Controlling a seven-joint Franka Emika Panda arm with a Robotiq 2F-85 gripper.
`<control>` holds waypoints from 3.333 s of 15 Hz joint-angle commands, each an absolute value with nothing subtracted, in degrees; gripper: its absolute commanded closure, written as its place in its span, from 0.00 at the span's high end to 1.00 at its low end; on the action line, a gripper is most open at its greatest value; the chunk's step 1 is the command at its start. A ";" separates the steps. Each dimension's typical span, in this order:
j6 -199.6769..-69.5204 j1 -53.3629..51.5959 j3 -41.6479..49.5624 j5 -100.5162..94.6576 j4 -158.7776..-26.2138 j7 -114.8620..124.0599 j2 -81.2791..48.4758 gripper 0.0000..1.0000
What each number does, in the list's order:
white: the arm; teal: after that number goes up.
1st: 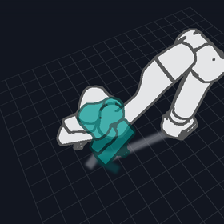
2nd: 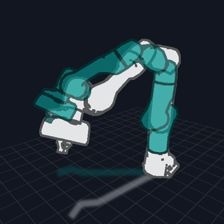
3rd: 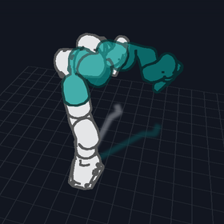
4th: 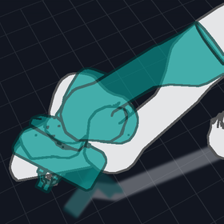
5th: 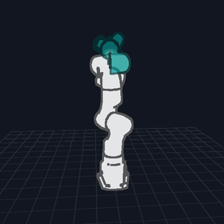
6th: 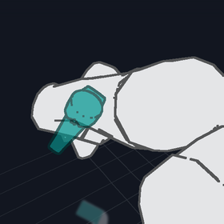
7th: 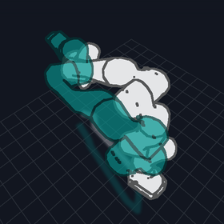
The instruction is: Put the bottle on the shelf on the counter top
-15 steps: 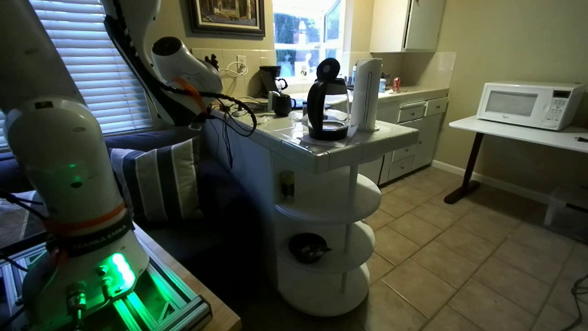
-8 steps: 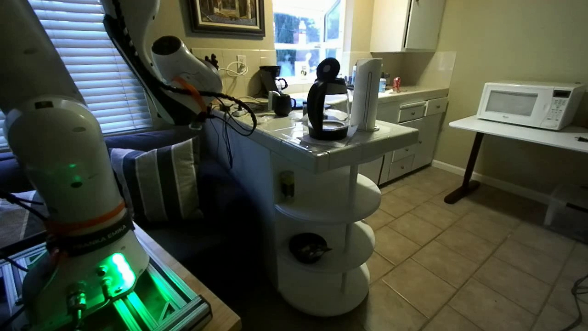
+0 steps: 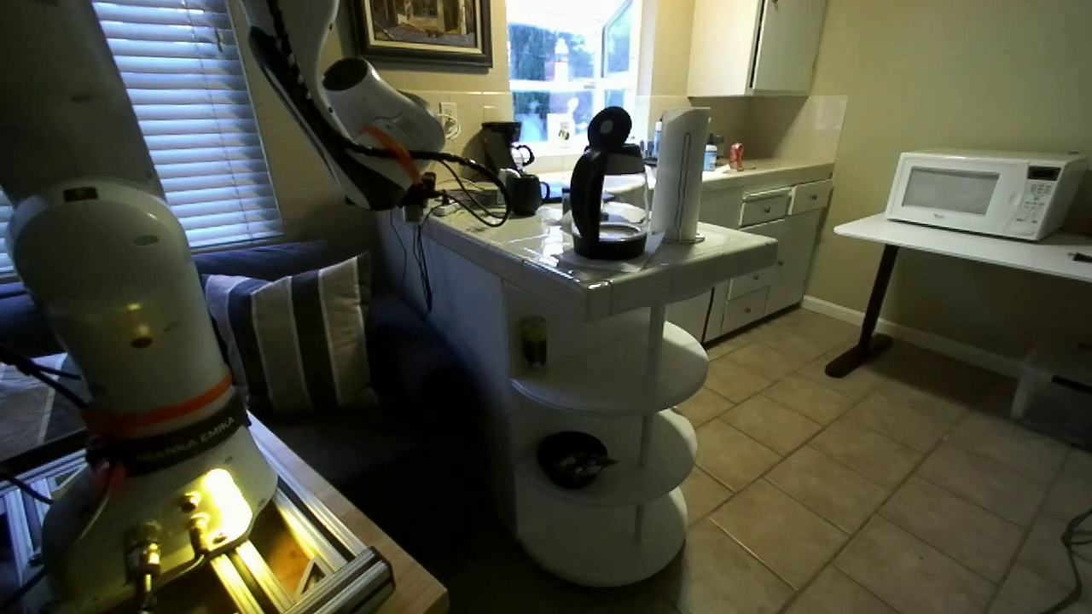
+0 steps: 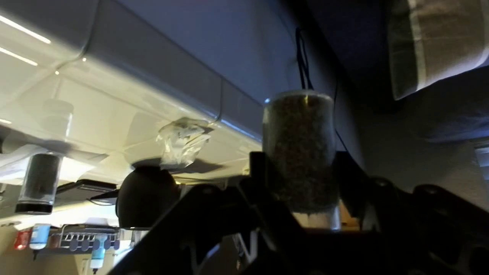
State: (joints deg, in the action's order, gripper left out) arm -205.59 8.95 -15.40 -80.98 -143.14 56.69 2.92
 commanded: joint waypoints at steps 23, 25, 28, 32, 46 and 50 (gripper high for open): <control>-193.27 -2.75 -16.87 -64.90 -92.00 32.23 -43.08 0.23; -193.17 -2.63 -17.10 -65.00 -90.91 32.03 -43.95 0.23; -192.98 -1.91 -18.28 -65.26 -90.55 31.81 -44.58 0.23; -192.09 -0.97 -20.14 -65.54 -91.72 32.04 -44.02 0.88; -175.50 2.30 -26.85 -38.92 -106.63 16.66 -30.06 1.00; -166.53 9.67 -37.05 -32.35 -112.25 15.60 -25.59 1.00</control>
State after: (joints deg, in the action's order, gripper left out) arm -172.38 4.19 -30.83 -37.54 -105.97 16.85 -30.71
